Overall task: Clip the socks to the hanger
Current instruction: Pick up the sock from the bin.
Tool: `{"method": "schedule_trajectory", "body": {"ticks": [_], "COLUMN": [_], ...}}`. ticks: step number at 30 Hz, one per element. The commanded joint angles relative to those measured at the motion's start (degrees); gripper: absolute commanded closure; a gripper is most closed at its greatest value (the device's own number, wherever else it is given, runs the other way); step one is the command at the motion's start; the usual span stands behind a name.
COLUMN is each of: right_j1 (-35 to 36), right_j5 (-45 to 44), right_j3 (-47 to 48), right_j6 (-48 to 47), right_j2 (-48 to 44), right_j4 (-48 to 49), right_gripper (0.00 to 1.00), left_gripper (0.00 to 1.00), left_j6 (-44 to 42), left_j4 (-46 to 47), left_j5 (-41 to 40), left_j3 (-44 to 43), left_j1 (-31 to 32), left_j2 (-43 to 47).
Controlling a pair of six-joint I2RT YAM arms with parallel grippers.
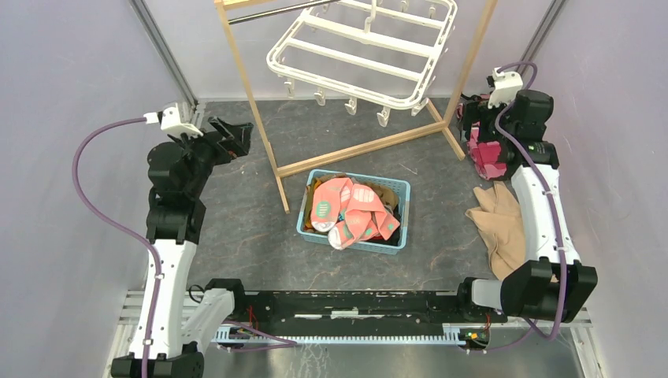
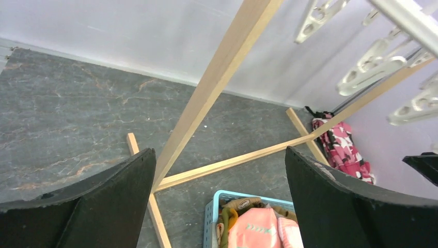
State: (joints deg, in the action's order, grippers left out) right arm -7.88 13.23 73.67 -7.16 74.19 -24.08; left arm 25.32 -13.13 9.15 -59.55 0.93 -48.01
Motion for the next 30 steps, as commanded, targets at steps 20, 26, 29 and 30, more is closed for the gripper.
{"method": "schedule_trajectory", "body": {"ticks": [20, 26, 29, 30], "right_j1": [2.44, 6.63, 10.33, 11.42], "right_j5": [46.43, 48.69, 45.92, 44.84], "right_j3": [-4.65, -13.65, -16.46, -17.38], "right_j6": [-43.34, -65.44, -69.18, -69.41], "right_j2": [-6.22, -9.75, -9.68, -9.60], "right_j4": [-16.92, -24.57, -24.72, -23.96], "right_gripper": [0.02, 0.02, 0.02, 0.02], "left_gripper": [0.00, 0.00, 0.00, 0.00], "left_j6": [5.73, 5.87, 12.08, 14.00], "left_j4": [5.80, 8.77, 15.72, 17.99], "left_j5": [15.76, 12.69, 13.19, 13.10], "left_j3": [9.00, 19.14, 26.42, 28.55], "left_j1": [3.25, 9.85, 11.49, 11.88], "left_j2": [1.37, 4.52, 5.76, 6.08]}}
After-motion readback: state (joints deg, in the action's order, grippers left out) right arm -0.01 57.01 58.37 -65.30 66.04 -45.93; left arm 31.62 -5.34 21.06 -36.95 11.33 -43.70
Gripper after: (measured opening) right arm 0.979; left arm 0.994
